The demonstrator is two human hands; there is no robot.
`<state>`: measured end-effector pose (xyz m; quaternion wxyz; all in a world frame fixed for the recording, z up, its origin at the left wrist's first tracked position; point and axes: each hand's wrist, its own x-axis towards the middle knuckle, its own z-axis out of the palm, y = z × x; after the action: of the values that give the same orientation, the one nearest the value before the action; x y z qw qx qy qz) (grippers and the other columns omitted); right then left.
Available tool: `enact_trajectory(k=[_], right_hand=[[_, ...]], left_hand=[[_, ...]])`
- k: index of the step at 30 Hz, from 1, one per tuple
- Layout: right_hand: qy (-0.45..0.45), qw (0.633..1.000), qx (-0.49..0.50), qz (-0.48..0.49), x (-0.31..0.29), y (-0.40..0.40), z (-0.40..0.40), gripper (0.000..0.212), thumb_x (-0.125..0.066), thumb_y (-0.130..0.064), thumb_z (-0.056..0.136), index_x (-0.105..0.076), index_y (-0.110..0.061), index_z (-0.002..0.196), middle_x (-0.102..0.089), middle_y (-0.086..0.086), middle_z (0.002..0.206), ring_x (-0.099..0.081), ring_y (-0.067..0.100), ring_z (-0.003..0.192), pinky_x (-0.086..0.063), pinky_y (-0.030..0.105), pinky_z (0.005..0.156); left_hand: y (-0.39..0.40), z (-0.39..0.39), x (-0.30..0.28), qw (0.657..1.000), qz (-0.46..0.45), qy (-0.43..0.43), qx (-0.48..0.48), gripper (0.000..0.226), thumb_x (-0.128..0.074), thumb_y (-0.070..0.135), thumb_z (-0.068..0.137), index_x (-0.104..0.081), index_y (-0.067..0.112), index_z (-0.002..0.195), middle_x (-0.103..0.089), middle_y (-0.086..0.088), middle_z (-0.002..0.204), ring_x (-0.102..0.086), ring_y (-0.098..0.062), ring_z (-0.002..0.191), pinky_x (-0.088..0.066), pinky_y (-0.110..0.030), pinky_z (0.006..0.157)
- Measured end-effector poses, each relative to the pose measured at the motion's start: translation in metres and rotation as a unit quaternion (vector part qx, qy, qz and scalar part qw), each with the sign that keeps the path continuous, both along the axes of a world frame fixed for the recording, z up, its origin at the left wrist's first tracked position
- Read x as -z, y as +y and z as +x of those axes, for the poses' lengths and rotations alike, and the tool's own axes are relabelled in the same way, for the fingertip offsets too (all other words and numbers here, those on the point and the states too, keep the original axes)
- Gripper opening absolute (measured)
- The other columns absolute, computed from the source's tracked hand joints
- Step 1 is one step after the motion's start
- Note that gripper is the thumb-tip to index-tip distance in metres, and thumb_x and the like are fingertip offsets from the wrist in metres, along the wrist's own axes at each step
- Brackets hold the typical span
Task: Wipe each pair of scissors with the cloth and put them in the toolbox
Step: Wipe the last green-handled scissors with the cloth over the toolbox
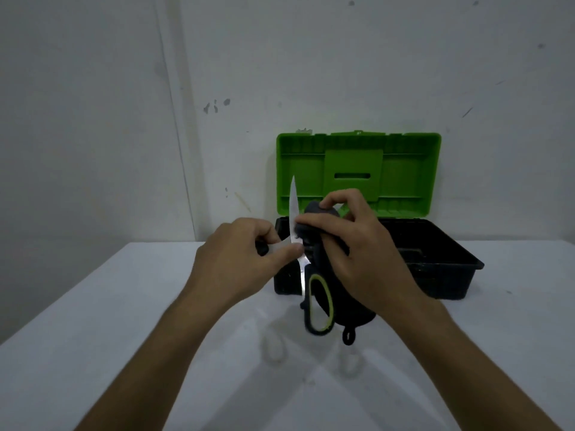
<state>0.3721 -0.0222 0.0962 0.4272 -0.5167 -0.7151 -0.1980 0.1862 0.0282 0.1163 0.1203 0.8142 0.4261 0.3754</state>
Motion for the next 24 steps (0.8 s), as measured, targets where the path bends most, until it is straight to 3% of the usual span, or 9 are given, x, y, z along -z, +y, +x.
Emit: enact_trajectory(k=[3, 7, 10, 12, 14, 17, 19, 22, 24], right_hand=[[-0.021, 0.999, 0.036, -0.015, 0.004, 0.002, -0.002, 0.044, -0.063, -0.018, 0.09, -0.061, -0.031, 0.133, -0.033, 0.005, 0.131, -0.034, 0.011, 0.104, -0.041, 0.027, 0.088], [-0.02, 0.998, 0.032, -0.046, 0.002, 0.002, 0.002, 0.049, -0.06, -0.026, 0.095, -0.05, -0.044, 0.14, -0.029, 0.002, 0.127, -0.04, 0.019, 0.107, -0.047, 0.041, 0.094], [-0.017, 0.999, 0.037, -0.016, 0.001, 0.004, 0.002, 0.042, -0.049, -0.029, 0.099, -0.051, -0.041, 0.14, -0.038, 0.009, 0.125, -0.051, 0.02, 0.089, -0.053, 0.036, 0.077], [-0.016, 0.998, 0.066, 0.0, 0.001, 0.005, 0.0, 0.042, -0.045, -0.03, 0.1, -0.05, -0.039, 0.141, -0.049, 0.012, 0.12, -0.056, 0.025, 0.081, -0.049, 0.032, 0.067], [-0.031, 0.994, 0.107, 0.004, 0.003, 0.007, 0.0, 0.045, -0.041, -0.029, 0.099, -0.048, -0.038, 0.143, -0.058, 0.008, 0.099, -0.053, 0.025, 0.075, -0.042, 0.031, 0.061], [-0.012, 0.989, 0.147, -0.023, 0.002, 0.007, 0.009, 0.048, -0.039, -0.019, 0.101, -0.047, -0.04, 0.143, -0.05, 0.003, 0.081, -0.048, 0.023, 0.068, -0.042, 0.036, 0.055], [0.024, 0.986, 0.154, -0.051, 0.001, 0.006, 0.019, 0.048, -0.039, -0.015, 0.103, -0.048, -0.041, 0.142, -0.054, 0.004, 0.086, -0.054, 0.026, 0.073, -0.046, 0.04, 0.062], [0.106, 0.984, 0.131, -0.06, -0.006, 0.001, 0.031, 0.04, -0.038, -0.019, 0.104, -0.052, -0.038, 0.137, -0.067, 0.0, 0.106, -0.061, 0.019, 0.092, -0.046, 0.033, 0.076], [0.157, 0.981, 0.099, -0.063, -0.015, -0.005, 0.031, 0.035, -0.036, -0.024, 0.105, -0.049, -0.035, 0.136, -0.066, -0.006, 0.106, -0.061, 0.014, 0.09, -0.044, 0.031, 0.074]], left_hand=[[0.007, -0.002, 0.003, 0.999, -0.022, -0.037, 0.01, 0.044, -0.064, 0.067, 0.071, -0.064, 0.024, 0.062, -0.05, 0.012, 0.047, -0.044, -0.006, 0.046, -0.037, -0.026, 0.052], [0.011, -0.001, 0.006, 0.998, -0.027, -0.057, 0.028, 0.042, -0.065, 0.063, 0.075, -0.066, 0.023, 0.064, -0.049, 0.013, 0.047, -0.042, -0.004, 0.045, -0.037, -0.027, 0.052], [0.011, 0.0, 0.005, 0.996, -0.024, -0.074, 0.049, 0.04, -0.067, 0.058, 0.077, -0.066, 0.021, 0.065, -0.049, 0.013, 0.047, -0.042, -0.004, 0.044, -0.036, -0.026, 0.051], [0.01, 0.0, 0.003, 0.994, -0.026, -0.082, 0.061, 0.038, -0.068, 0.054, 0.079, -0.066, 0.019, 0.064, -0.048, 0.014, 0.046, -0.042, -0.003, 0.043, -0.035, -0.025, 0.052], [0.01, -0.001, 0.003, 0.994, -0.033, -0.077, 0.068, 0.039, -0.068, 0.054, 0.079, -0.067, 0.018, 0.065, -0.046, 0.014, 0.045, -0.041, -0.004, 0.043, -0.034, -0.024, 0.052], [0.011, -0.002, 0.005, 0.997, -0.046, -0.041, 0.055, 0.04, -0.067, 0.06, 0.077, -0.069, 0.02, 0.067, -0.045, 0.013, 0.045, -0.039, -0.004, 0.042, -0.034, -0.024, 0.052], [0.013, -0.002, 0.007, 0.997, -0.061, -0.028, 0.047, 0.039, -0.068, 0.06, 0.076, -0.066, 0.023, 0.062, -0.045, 0.013, 0.044, -0.039, -0.004, 0.042, -0.034, -0.025, 0.052], [0.018, -0.002, 0.012, 0.996, -0.078, -0.016, 0.038, 0.041, -0.069, 0.057, 0.077, -0.057, 0.024, 0.055, -0.046, 0.013, 0.044, -0.041, -0.005, 0.045, -0.037, -0.025, 0.056], [0.02, -0.004, 0.015, 0.997, -0.077, 0.012, 0.017, 0.042, -0.068, 0.058, 0.078, -0.056, 0.023, 0.057, -0.047, 0.012, 0.045, -0.042, -0.008, 0.047, -0.038, -0.026, 0.057]])
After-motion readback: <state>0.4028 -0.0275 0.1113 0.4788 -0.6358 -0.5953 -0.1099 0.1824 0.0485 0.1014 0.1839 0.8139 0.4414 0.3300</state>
